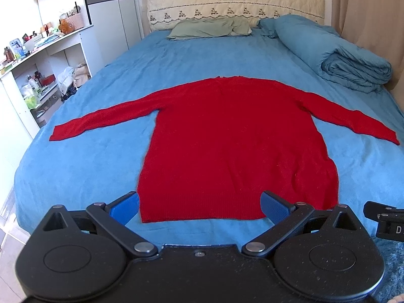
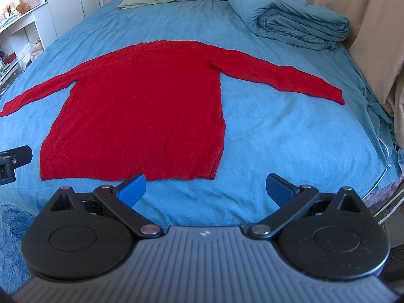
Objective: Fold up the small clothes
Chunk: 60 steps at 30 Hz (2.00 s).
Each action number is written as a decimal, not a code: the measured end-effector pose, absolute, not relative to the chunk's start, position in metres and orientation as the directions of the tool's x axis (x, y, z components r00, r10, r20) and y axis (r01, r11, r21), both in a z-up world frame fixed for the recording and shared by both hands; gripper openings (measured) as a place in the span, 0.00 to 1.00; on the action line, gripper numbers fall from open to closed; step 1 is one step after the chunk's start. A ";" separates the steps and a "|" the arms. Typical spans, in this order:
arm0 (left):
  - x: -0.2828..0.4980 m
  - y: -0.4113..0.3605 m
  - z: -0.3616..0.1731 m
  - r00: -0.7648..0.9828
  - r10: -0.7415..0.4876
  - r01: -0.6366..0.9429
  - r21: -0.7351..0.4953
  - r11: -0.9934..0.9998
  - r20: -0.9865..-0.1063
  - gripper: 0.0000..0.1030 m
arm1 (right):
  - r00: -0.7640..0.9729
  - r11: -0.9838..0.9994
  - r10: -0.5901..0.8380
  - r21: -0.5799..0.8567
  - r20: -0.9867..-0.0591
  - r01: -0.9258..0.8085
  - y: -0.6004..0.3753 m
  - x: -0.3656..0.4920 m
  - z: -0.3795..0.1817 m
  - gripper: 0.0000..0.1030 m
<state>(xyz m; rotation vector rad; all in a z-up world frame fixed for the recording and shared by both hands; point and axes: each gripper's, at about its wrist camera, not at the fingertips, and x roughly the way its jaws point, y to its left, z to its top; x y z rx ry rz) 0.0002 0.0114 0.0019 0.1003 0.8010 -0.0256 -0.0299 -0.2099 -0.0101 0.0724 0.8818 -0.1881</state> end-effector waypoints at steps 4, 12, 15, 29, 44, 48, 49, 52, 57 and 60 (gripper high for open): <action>0.000 0.011 0.002 0.695 0.016 0.061 0.081 0.995 -0.718 1.00 | 0.620 0.981 -0.132 -0.013 -0.773 0.193 -0.209 -0.030 -0.010 1.00; 0.001 0.011 0.003 0.691 0.017 0.068 0.088 0.994 -0.723 1.00 | 0.620 0.981 -0.133 -0.014 -0.773 0.192 -0.209 -0.030 -0.010 1.00; 0.001 0.011 0.004 0.689 0.015 0.070 0.087 0.994 -0.725 1.00 | 0.620 0.981 -0.132 -0.014 -0.774 0.192 -0.207 -0.030 -0.011 1.00; 0.004 0.006 0.003 0.682 0.013 0.080 0.093 0.992 -0.731 1.00 | 0.619 0.982 -0.130 -0.015 -0.774 0.187 -0.205 -0.029 -0.012 1.00; 0.004 0.008 0.003 0.681 0.012 0.076 0.087 0.993 -0.732 1.00 | 0.620 0.983 -0.126 -0.015 -0.774 0.182 -0.207 -0.028 -0.008 1.00; 0.004 0.008 0.003 0.681 0.012 0.073 0.084 0.994 -0.732 1.00 | 0.620 0.983 -0.127 -0.016 -0.774 0.182 -0.207 -0.028 -0.007 1.00; 0.004 0.009 0.004 0.681 0.011 0.072 0.082 0.994 -0.732 1.00 | 0.620 0.983 -0.127 -0.016 -0.774 0.181 -0.207 -0.028 -0.008 1.00; 0.004 0.010 0.005 0.681 0.007 0.072 0.076 0.994 -0.732 1.00 | 0.620 0.984 -0.126 -0.017 -0.774 0.179 -0.207 -0.028 -0.007 1.00; 0.018 0.007 0.019 0.689 -0.033 0.097 0.048 0.994 -0.724 1.00 | 0.629 0.983 -0.114 0.002 -0.769 0.181 -0.213 -0.027 0.001 1.00; 0.044 -0.004 0.035 0.714 -0.055 0.129 0.054 0.990 -0.698 1.00 | 0.646 0.979 -0.126 0.011 -0.753 0.203 -0.227 -0.018 0.013 1.00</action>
